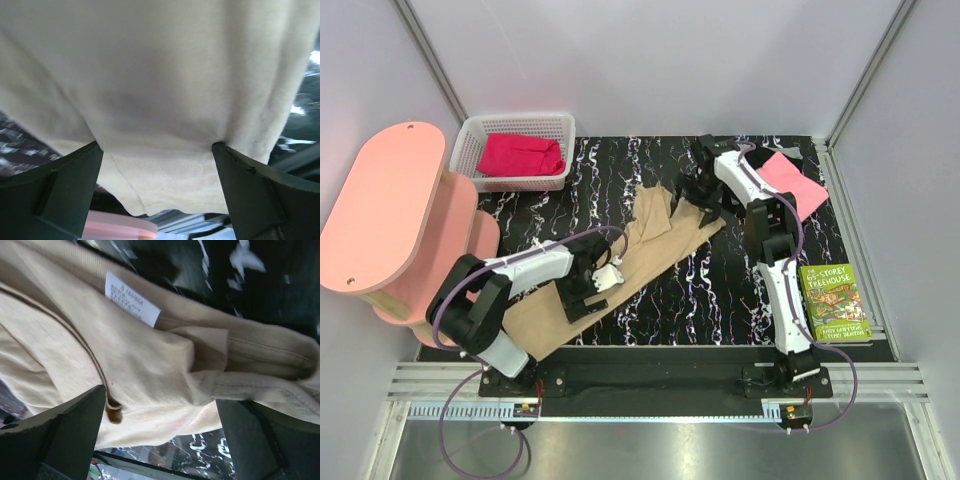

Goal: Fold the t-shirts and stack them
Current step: Rotate the tshirt 45 degrees

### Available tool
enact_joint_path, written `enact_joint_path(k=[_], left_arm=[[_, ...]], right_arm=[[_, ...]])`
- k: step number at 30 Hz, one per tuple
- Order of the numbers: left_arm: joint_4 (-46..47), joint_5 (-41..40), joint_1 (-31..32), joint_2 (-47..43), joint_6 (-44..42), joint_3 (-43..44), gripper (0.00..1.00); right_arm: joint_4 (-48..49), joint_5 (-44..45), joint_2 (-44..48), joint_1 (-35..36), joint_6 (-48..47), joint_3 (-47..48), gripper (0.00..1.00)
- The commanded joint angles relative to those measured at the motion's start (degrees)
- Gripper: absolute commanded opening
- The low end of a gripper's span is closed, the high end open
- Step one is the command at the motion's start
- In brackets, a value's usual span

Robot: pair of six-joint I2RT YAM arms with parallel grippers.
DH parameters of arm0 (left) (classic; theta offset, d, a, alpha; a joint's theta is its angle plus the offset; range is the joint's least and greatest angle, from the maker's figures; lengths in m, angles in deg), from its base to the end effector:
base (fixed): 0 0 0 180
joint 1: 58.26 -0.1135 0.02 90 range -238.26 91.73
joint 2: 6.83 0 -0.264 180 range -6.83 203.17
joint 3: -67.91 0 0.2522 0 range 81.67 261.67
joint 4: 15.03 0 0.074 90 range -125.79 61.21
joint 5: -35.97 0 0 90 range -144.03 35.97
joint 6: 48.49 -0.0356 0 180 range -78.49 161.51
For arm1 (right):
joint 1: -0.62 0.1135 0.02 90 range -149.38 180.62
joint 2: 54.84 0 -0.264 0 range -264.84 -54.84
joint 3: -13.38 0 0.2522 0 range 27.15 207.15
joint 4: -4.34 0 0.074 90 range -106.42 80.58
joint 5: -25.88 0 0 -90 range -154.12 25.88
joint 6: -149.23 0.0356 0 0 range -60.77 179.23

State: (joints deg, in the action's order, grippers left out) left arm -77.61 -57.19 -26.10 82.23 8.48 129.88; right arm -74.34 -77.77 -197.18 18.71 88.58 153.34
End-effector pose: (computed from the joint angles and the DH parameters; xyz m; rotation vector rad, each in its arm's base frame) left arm 0.2049 -0.1265 0.1531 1.6886 2.6414 0.0865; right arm 0.4706 0.1626 0.1570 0.2721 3.0528 0.4322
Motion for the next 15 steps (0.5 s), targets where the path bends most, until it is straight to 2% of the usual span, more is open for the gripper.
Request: enact_joint_path(k=[1,4,7,11,15], left_arm=[[-2.95,7.46,1.41,3.48,5.26,2.06,0.99],[-2.86,7.99,1.50,4.63,5.88,4.17,0.99],[-2.69,7.47,1.50,6.82,6.58,8.03,0.99],[-4.79,7.02,1.50,9.12,7.46,15.58,0.99],[-6.99,5.45,1.06,6.66,7.90,19.81,0.99]], right_arm=[[0.60,2.40,-11.36,-1.91,-4.47,15.60,1.00],[-3.71,1.27,-17.52,-3.40,-4.12,26.25,1.00],[-4.51,-1.02,-20.95,-5.43,-3.07,30.50,1.00],[-4.33,-1.47,-20.17,-7.01,-4.20,29.91,1.00],[-2.58,-0.76,-14.55,-7.10,-5.87,28.14,1.00]])
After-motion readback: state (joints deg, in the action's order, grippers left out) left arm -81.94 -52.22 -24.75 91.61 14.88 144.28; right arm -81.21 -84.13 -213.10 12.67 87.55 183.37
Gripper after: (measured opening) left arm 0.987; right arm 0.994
